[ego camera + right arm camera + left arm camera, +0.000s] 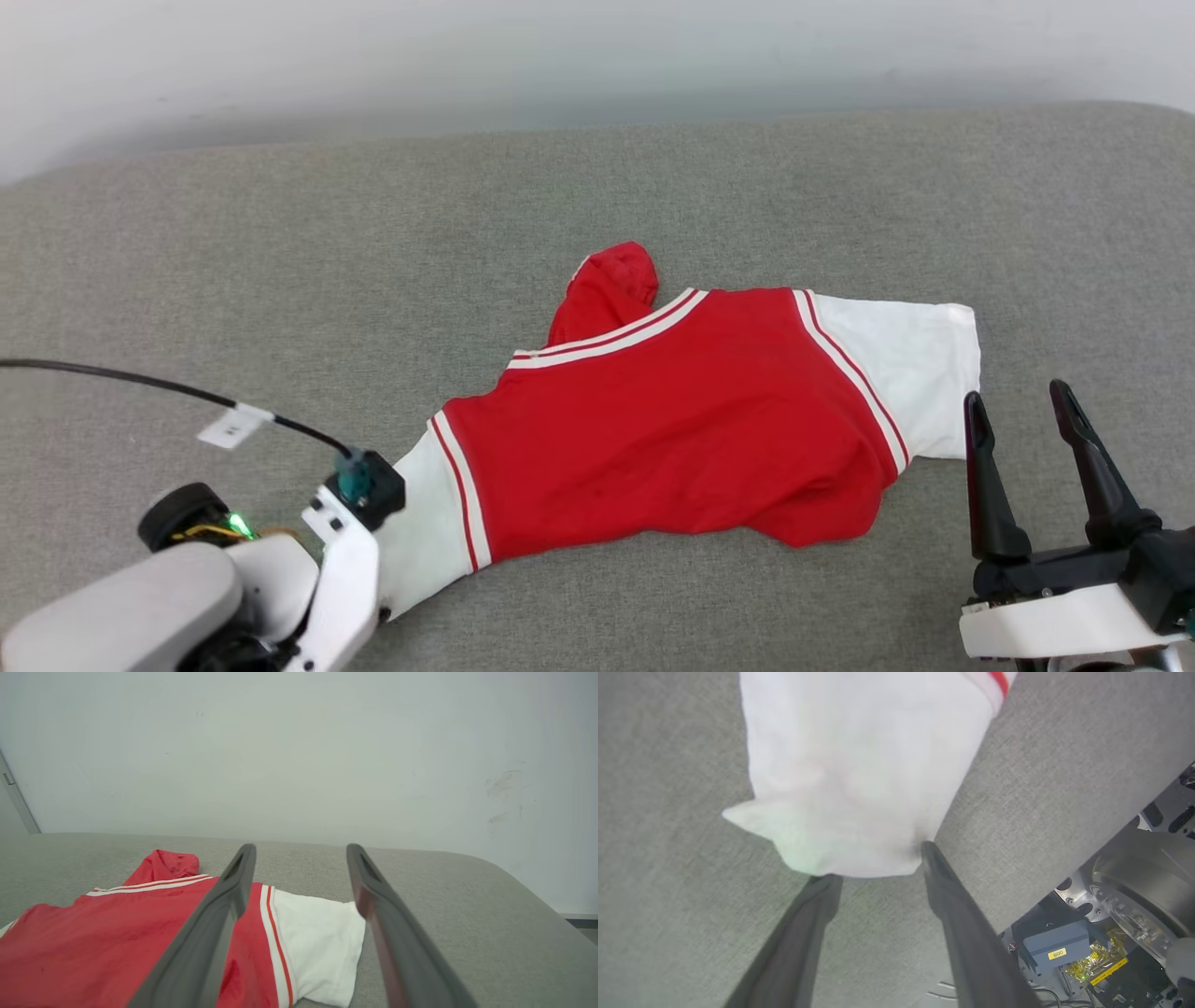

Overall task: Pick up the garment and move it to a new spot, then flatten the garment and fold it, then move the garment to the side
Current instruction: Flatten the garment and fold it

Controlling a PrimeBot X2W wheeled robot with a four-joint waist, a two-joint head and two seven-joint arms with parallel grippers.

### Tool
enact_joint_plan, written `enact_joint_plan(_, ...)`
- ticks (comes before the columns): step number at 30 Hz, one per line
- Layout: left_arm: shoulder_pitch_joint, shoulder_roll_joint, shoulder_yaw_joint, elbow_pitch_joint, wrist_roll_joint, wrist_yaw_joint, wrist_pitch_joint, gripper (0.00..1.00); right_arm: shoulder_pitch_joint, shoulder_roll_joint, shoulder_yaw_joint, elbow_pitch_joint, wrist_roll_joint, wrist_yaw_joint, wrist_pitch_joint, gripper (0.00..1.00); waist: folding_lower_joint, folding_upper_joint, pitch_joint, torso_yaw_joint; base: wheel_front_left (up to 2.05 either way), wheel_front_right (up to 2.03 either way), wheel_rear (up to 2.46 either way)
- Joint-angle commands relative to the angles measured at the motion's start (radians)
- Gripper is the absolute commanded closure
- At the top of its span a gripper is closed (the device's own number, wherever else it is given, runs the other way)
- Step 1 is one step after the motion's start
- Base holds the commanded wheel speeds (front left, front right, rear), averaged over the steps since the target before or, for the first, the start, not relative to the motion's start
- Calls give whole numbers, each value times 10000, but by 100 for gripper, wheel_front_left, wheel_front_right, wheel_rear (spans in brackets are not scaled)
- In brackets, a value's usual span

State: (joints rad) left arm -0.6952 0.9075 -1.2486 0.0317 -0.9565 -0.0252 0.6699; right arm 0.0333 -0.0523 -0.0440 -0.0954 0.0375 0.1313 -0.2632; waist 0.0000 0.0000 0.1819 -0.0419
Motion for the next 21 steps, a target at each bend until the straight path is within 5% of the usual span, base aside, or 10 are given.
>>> enact_joint_plan(1, -150, 129, 100, -36, -61, 33, -30, 0, 154, 17, -14, 21, 0, -9, -23, 0, 0, 0, -57, 47, 0, 0, 0)
enact_joint_plan(10, -1464, 1242, 1070, -1115, -270, 159, 523, 0, 221, 31, -22, 24, 142, -10, -23, 0, 0, 0, -274, 168, 0, 0, 0)
enact_joint_plan(21, -2378, 695, 940, -374, -280, -8, 1954, 0, -152, 31, 154, -46, 92, -10, -23, 0, 0, 0, 136, -107, 0, 0, 0)
